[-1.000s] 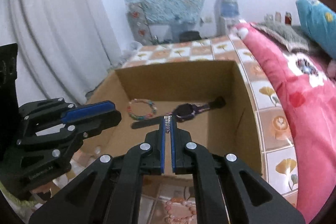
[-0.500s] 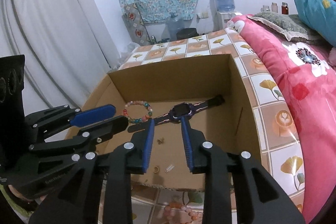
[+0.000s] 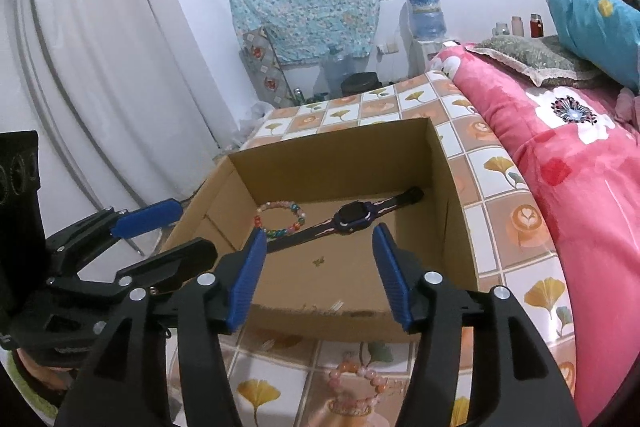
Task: Organize jewelry
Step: 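Withdraw the open right tool from the box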
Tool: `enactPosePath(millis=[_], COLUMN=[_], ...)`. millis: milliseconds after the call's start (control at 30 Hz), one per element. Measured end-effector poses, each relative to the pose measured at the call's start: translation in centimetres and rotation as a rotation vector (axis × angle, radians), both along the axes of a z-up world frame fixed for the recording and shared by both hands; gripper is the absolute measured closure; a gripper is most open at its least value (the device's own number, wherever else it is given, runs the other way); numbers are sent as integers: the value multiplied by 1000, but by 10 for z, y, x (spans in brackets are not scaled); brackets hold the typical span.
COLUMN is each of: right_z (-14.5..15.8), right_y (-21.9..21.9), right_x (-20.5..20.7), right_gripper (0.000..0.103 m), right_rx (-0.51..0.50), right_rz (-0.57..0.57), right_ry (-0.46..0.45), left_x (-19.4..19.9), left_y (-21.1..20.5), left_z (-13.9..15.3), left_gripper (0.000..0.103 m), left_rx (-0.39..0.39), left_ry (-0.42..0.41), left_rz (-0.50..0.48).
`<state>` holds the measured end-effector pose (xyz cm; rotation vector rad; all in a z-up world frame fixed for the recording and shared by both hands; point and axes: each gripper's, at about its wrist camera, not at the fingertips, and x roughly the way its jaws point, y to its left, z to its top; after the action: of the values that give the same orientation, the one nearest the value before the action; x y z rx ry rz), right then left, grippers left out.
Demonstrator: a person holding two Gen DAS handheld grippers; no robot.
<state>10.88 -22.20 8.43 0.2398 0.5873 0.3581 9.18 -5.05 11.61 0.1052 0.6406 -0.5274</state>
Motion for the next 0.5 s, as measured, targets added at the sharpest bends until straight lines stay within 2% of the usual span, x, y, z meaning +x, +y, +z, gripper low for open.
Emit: enactPosePath(millis=[367,500], right_z=[12,16], right_y=[2,8], right_x=[-44,-64], right_gripper=[32,28], right_rx=[-5,-27], right_rz=[-5,6], right_ry=[-58,-93], left_x=[-43,-61], left_y=[22,34], left_z=[6,4], left_gripper=[20,19], left_rx=[-54,-71], left_ry=[-27,-39], left_rz=[21,23])
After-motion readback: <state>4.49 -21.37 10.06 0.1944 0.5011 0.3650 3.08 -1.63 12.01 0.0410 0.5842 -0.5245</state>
